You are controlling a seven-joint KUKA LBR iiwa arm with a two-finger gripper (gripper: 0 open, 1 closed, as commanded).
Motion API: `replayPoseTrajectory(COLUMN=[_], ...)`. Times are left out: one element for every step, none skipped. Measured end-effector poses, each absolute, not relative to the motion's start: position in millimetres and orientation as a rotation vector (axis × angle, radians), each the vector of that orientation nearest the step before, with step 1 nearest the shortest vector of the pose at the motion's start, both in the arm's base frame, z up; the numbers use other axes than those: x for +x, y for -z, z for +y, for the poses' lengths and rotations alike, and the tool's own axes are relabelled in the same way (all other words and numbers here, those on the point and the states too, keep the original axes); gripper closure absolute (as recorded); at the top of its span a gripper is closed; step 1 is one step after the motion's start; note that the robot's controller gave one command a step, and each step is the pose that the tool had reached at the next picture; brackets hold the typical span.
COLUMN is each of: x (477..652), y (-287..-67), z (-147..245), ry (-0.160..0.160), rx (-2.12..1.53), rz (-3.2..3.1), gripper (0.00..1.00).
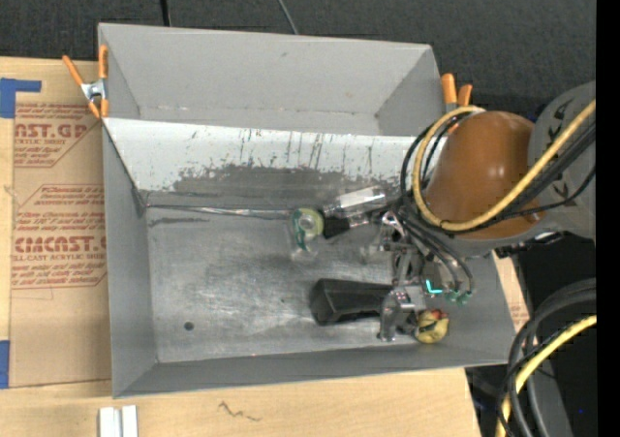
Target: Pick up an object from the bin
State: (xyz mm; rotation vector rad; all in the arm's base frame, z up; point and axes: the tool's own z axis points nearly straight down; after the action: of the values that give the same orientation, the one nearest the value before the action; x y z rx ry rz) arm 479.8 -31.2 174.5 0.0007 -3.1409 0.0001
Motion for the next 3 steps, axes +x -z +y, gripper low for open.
replayPoseTrajectory(x=[480.1, 520.0, 520.0], y=[-175, -91, -91], z=[-31, -33, -33], ry=[0.000, -0.012, -0.012], rx=[0.001, 0.537, 0.537], rz=[-3.142, -3.127, -3.127], gripper=[0.00, 1.00, 1.00])
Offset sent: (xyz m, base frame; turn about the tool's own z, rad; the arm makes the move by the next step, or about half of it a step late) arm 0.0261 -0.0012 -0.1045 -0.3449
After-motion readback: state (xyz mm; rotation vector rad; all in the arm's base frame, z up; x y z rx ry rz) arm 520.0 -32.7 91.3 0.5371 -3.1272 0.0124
